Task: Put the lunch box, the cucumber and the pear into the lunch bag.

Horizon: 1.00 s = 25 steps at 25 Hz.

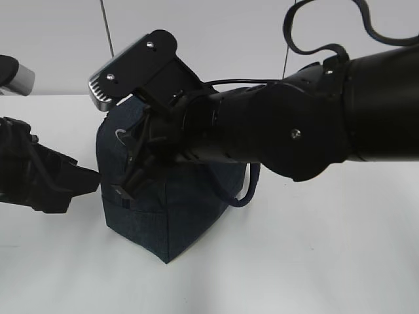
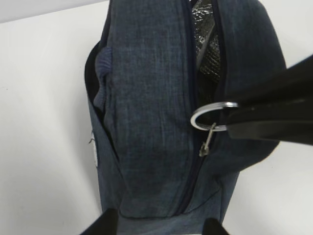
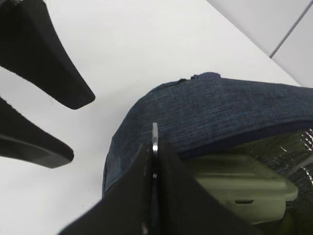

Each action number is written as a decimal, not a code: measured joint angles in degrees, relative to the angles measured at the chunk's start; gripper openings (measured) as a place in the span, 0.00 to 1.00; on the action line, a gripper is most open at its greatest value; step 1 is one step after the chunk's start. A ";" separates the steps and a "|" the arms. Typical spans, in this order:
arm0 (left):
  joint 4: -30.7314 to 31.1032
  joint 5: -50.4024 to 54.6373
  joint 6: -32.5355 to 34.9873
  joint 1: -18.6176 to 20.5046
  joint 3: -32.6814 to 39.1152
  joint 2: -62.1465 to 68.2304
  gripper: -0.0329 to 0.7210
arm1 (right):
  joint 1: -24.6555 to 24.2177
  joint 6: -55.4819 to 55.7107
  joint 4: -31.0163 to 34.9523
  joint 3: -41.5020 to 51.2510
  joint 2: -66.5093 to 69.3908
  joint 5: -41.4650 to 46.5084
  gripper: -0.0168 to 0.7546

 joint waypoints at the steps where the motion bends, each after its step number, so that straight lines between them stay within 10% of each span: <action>1: 0.02 0.00 0.00 0.00 0.00 0.00 0.48 | -0.09 -0.14 0.00 0.00 0.00 0.00 0.02; 25: -3.45 -0.64 7.10 0.13 0.00 4.36 0.48 | -2.08 -2.09 0.10 -3.34 0.00 3.26 0.02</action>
